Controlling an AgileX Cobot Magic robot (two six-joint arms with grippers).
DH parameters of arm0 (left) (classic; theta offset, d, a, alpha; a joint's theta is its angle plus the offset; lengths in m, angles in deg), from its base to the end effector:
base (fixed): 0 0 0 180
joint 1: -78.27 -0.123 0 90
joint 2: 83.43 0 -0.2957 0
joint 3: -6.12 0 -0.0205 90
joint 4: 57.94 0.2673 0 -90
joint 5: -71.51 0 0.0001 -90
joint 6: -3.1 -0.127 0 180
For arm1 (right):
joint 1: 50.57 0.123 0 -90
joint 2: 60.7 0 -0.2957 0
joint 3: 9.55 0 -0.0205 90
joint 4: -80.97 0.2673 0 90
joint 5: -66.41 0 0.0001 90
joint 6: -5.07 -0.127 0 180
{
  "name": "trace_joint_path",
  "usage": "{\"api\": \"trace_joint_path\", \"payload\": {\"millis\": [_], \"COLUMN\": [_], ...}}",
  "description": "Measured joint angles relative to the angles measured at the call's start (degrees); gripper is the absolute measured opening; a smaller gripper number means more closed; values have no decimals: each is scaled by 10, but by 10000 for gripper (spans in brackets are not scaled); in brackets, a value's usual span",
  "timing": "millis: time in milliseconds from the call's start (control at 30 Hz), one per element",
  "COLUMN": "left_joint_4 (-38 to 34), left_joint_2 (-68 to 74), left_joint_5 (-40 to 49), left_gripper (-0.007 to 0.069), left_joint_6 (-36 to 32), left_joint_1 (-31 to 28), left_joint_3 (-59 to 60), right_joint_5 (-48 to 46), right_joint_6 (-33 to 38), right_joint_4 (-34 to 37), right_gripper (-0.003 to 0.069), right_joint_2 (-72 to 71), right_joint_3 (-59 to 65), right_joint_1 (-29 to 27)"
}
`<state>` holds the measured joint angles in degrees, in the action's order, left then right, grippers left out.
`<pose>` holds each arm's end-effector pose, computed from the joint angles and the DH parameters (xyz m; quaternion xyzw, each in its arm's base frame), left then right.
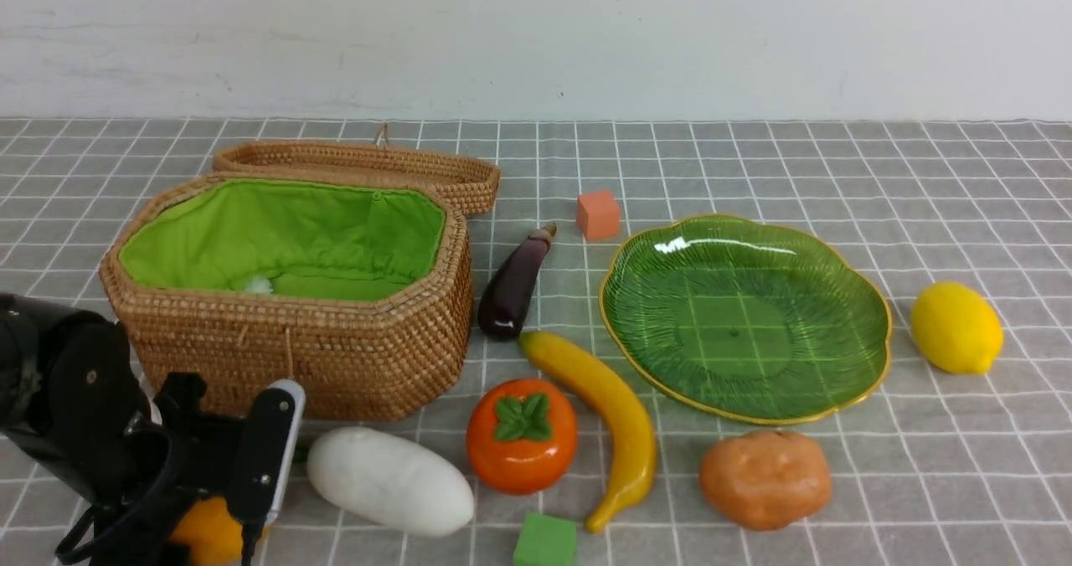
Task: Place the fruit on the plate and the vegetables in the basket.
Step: Grab the mango with your left arm and place it on the right plate
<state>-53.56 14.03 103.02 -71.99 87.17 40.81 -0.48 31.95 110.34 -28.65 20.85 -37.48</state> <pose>0.2834 -0.0392 0.1303 0.6836 0.7154 0.0980 0.1056 0.0533 0.0712 0.3545 -0.3081 0.8183 0.2018 0.4413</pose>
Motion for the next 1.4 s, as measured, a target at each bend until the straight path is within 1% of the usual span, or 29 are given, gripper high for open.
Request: {"api": "trace_joint_path", "payload": {"millis": [67, 100, 133, 167, 200, 267, 333, 367, 500, 567, 633, 700, 800, 867, 900, 933, 967, 1000, 1100, 1133, 1167, 1200, 1233, 1300, 1333, 1367, 1400], "left_joint_4": [-3, -3, -7, -8, -12, -14, -31, -31, -73, -97, -106, -118, -118, -114, -102, -100, -92, -76, -67, -67, -67, -67, -67, -68, -68, -68, -69], "left_joint_2": [-8, -10, -24, -29, -49, -65, -116, -120, -215, -240, -244, -241, -222, -207, -183, -183, -168, -142, -77, -66, -43, 8, 28, 106, 113, 168, 208], "left_joint_5": [12, 13, 25, 29, 46, 59, 77, 77, 64, 60, 61, 69, 79, 88, 103, 103, 111, 120, 119, 118, 116, 109, 109, 103, 103, 104, 106], "left_gripper": [536, 536, 536, 536, 536, 536, 536, 536, 536, 536, 536, 536, 536, 536, 536, 536, 536, 536, 536, 536, 536, 536, 536, 536, 536, 536, 536], "left_joint_6": [30, 33, 62, 69, 91, 106, 133, 135, 161, 178, 186, 202, 228, 249, 278, 278, 292, 309, 343, 348, 357, 388, 391, 429, 435, 459, 472], "left_joint_1": [0, 0, 0, 0, 0, 0, 0, 0, 0, 5, 11, 44, 82, 100, 121, 121, 132, 154, 210, 219, 235, 265, 275, 309, 315, 331, 342], "left_joint_3": [0, 0, 0, 0, 0, 0, 0, 0, -19, -61, -83, -138, -180, -198, -216, -218, -225, -240, -280, -284, -300, -347, -353, -431, -445, -501, -537], "right_joint_5": [1, 2, 3, 3, 5, 7, 13, 14, 44, 71, 93, 131, 149, 150, 150, 150, 150, 146, 135, 134, 129, 118, 117, 103, 101, 86, 72], "right_joint_6": [0, 0, 0, 0, 0, 0, 0, 0, 0, 0, 0, -2, -11, -19, -24, -24, -25, -29, -52, -54, -64, -100, -104, -166, -171, -206, -221], "right_joint_4": [0, 0, 0, 0, 0, 0, 5, 6, 23, 32, 36, 44, 44, 43, 40, 40, 39, 33, 19, 16, 11, -14, -21, -71, -76, -104, -116], "right_gripper": [80, 80, 82, 83, 84, 85, 86, 86, 87, 87, 87, 87, 88, 90, 90, 90, 90, 90, 91, 92, 92, 92, 93, 95, 95, 96, 97], "right_joint_2": [0, 0, 0, 0, 0, 0, 0, 0, 0, 0, 0, 0, 0, 1, 1, 1, 1, 1, 1, 1, 1, 1, 1, 1, 1, 1, 1], "right_joint_3": [0, 0, 0, 0, 0, 0, 0, 0, 0, 0, 0, 0, -2, -8, -18, -18, -24, -33, -44, -45, -45, -46, -46, -46, -46, -46, -46], "right_joint_1": [0, 0, 0, 0, 0, 0, 0, 0, 0, 0, 0, 0, 0, 0, 0, 0, 0, 0, 0, 0, 0, 0, 0, 0, 0, 0, 0]}}
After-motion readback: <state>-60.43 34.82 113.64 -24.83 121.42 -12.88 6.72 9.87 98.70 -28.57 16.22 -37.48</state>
